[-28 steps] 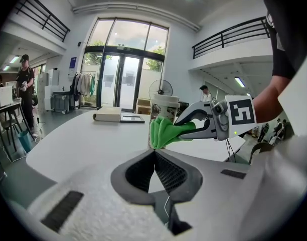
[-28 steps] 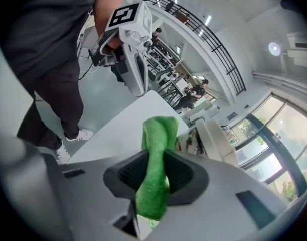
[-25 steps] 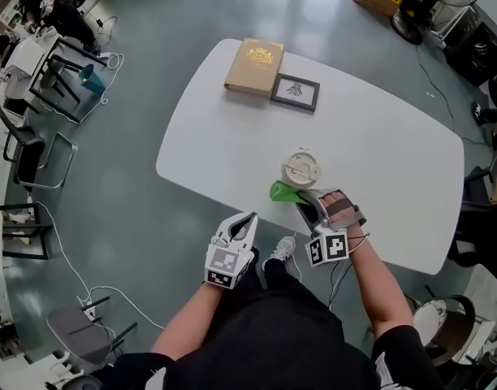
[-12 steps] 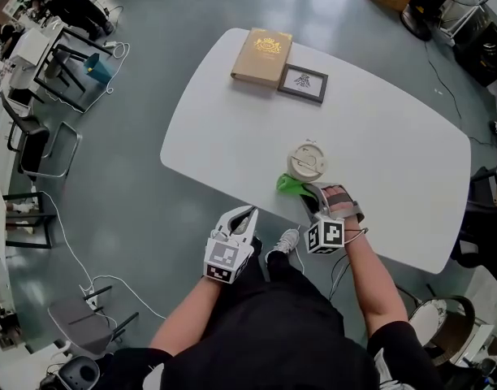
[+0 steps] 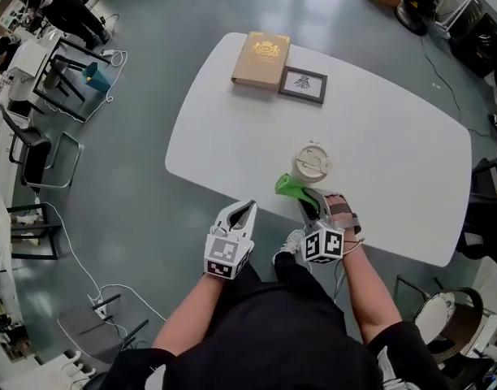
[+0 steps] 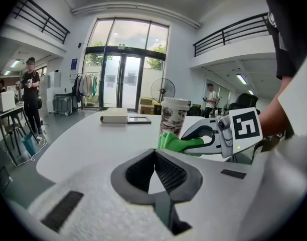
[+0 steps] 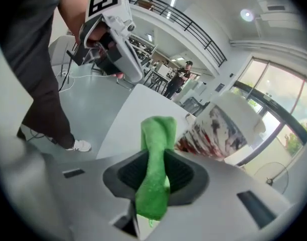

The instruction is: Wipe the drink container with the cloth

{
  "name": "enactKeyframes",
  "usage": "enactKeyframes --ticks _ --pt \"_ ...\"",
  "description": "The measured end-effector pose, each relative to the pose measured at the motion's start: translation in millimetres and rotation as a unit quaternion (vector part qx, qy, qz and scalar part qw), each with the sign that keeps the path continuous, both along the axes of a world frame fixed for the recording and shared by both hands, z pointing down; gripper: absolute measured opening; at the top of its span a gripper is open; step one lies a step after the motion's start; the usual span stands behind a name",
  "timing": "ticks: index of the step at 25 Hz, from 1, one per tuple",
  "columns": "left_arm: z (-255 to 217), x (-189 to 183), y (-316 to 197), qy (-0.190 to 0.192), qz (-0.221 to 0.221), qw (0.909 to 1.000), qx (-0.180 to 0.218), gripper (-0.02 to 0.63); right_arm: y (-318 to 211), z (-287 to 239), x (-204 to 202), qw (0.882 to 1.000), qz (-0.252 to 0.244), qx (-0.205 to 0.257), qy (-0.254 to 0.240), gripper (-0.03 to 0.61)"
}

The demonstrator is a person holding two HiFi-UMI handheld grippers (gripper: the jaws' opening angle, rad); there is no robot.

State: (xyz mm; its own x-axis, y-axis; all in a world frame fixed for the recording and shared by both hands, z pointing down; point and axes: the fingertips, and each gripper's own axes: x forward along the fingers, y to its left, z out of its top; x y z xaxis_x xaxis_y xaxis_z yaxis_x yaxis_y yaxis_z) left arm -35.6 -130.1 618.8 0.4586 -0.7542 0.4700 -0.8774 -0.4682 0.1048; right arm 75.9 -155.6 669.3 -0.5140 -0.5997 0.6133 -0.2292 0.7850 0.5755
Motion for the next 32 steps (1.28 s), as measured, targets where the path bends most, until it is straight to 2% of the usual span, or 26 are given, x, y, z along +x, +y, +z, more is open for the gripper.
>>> enactKeyframes --ticks 5,7,9,13,17,23,28,30,32 --pt "-16.4 -13.3 -7.6 -0.001 0.035 0.9994 0.007 0.009 8.1 -37.9 -28.1 0.995 0.063 0.0 -0.071 0.104" --pt "-18.8 -19.2 -9.8 -0.003 0.051 0.9987 0.008 0.009 2.2 -49.3 -39.2 0.988 0.104 -0.013 -0.109 0.104" --pt "-13.6 -22.9 -8.3 -0.006 0.07 0.9976 0.004 0.009 -3.8 -56.3 -47.0 0.975 0.157 -0.042 -0.152 0.104" --pt "-7.8 -29.3 -5.1 -0.005 0.1 0.995 -0.003 0.009 -15.3 -67.0 -53.9 0.931 0.262 -0.091 -0.237 0.104" --pt "-14.6 -35.0 -9.5 -0.006 0.123 0.9924 0.005 0.009 -29.9 -64.4 -56.0 0.888 0.328 -0.114 -0.301 0.104" --pt "-9.7 -49.5 -10.3 -0.013 0.163 0.9865 0.003 0.009 -48.2 -55.7 -43.7 0.801 0.43 -0.13 -0.397 0.106" --pt "-4.2 -56.2 -11.6 -0.01 0.19 0.9816 0.0 0.009 -56.0 -50.9 -41.0 0.73 0.49 -0.136 -0.456 0.107" --pt "-3.2 -57.1 -11.3 -0.007 0.197 0.9804 -0.001 0.009 -58.0 -45.7 -39.6 0.709 0.511 -0.138 -0.466 0.107" --pt "-2.7 -57.8 -11.4 -0.005 0.201 0.9795 -0.002 0.009 -59.8 -40.0 -38.5 0.692 0.528 -0.138 -0.472 0.106"
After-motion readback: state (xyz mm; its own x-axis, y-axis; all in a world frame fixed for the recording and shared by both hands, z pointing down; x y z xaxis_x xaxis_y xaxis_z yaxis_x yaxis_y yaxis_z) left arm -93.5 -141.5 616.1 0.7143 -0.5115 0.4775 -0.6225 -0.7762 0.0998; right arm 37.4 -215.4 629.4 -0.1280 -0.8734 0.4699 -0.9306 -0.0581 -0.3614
